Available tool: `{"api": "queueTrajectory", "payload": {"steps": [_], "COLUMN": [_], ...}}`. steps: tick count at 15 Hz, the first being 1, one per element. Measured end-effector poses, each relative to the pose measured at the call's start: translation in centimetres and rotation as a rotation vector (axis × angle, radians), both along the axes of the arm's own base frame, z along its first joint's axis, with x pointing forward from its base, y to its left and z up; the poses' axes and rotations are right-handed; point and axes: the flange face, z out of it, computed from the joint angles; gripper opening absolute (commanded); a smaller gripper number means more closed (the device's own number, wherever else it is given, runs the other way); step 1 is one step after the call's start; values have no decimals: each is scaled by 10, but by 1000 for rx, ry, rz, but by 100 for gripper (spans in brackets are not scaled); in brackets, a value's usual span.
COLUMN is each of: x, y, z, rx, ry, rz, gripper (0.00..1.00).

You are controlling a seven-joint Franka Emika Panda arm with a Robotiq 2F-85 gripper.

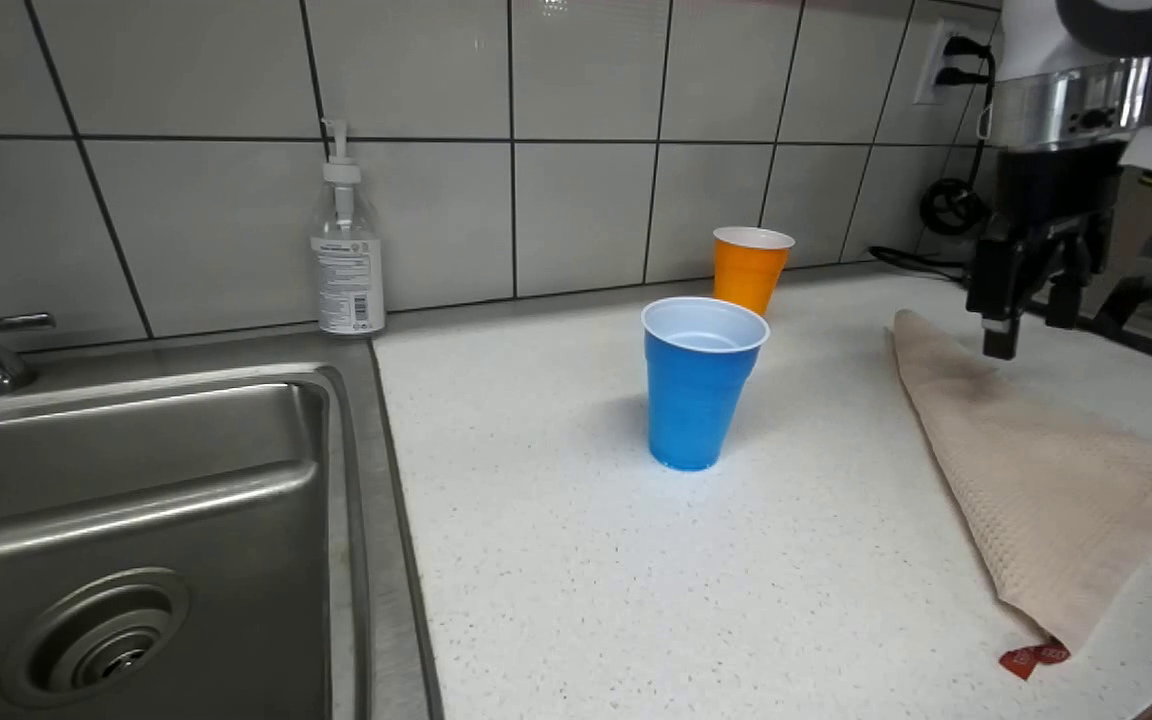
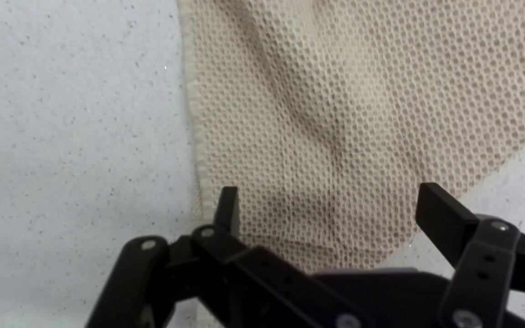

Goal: Fold the towel

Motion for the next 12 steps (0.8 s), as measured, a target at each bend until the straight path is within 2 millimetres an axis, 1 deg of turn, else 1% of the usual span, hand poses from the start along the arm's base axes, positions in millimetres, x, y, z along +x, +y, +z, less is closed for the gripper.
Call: {"api": "queueTrajectory", "payload": {"steps": [3,6,10,12], "x": [26,47,65,71], "y": [-8,-18,-32,-34], "z": [-5,-9,-16,-18], "rx": [7,2,-8,-12], "ry": [-15,-26,-31,-33], "rz": [-31,-65,-113,-112], "gripper": [100,100,100,100]}}
